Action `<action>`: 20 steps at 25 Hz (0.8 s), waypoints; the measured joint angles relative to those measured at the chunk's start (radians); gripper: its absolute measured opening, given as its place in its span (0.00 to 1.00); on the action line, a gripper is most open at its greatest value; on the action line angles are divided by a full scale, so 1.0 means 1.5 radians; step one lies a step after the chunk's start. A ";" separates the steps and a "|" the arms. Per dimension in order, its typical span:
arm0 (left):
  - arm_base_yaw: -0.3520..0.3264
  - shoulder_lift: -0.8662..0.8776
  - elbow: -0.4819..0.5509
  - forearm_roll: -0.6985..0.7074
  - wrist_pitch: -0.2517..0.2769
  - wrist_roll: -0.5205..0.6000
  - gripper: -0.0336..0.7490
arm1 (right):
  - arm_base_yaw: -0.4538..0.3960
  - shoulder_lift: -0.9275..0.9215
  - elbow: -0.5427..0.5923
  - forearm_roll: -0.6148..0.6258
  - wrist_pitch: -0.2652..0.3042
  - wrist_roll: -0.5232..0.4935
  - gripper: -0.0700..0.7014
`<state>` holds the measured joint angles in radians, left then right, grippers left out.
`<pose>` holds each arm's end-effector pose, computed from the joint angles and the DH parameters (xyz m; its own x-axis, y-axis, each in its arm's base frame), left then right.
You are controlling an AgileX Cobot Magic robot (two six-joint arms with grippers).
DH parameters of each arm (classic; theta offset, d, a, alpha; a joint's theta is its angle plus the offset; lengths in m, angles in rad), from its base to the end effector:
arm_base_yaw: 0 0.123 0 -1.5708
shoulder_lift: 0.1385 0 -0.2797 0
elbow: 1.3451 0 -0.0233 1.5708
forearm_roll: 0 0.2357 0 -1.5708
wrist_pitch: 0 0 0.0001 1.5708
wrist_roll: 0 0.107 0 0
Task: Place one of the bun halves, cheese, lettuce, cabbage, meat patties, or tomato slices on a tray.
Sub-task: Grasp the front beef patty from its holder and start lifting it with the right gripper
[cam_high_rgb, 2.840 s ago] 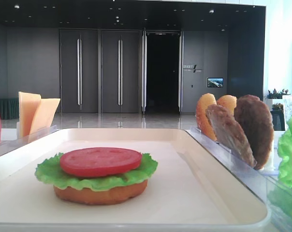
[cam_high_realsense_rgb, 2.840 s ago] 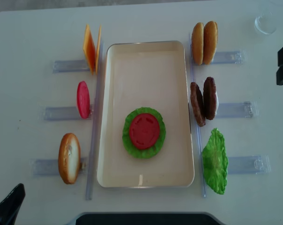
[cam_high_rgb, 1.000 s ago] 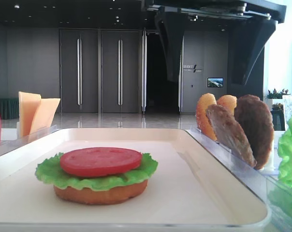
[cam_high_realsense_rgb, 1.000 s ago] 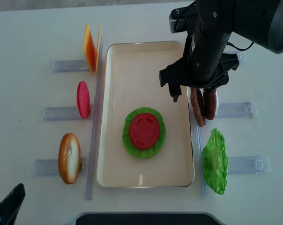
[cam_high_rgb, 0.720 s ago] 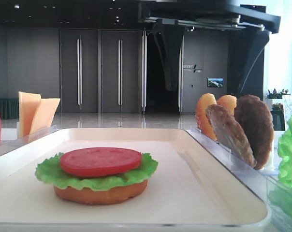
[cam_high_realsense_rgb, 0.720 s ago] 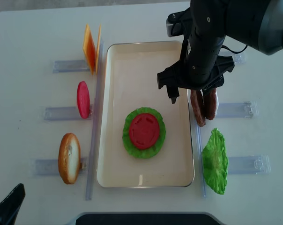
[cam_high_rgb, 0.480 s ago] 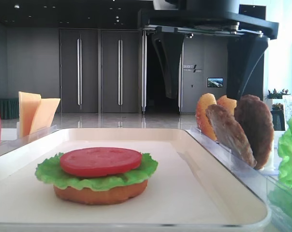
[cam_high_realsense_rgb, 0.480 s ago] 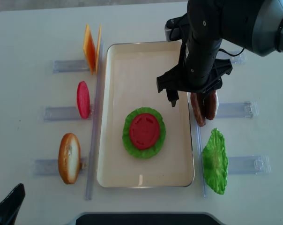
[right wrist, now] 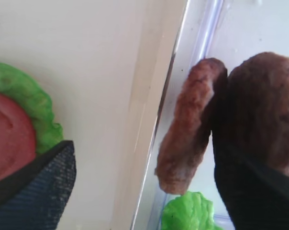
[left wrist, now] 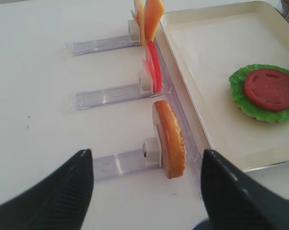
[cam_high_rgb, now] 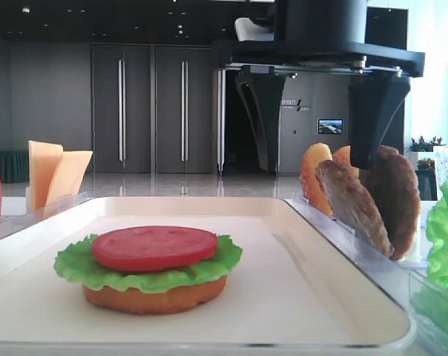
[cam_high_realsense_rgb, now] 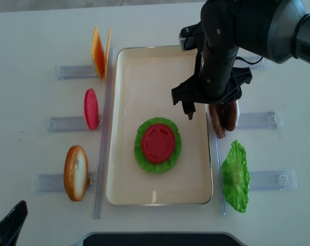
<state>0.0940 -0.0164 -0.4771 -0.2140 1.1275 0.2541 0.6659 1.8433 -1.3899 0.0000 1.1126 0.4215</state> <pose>-0.0013 -0.0207 0.2520 -0.4918 0.1118 -0.8635 0.1528 0.9874 0.0408 0.2751 0.2162 0.2102 -0.9672 -0.2396 -0.0838 -0.2433 0.9692 0.0376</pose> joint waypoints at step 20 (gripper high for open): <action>0.000 0.000 0.000 0.000 0.000 0.000 0.73 | -0.012 0.024 0.000 -0.012 0.002 -0.015 0.82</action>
<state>0.0940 -0.0164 -0.4771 -0.2140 1.1275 0.2541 0.6478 1.8796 -1.3899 -0.0185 1.1154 0.3989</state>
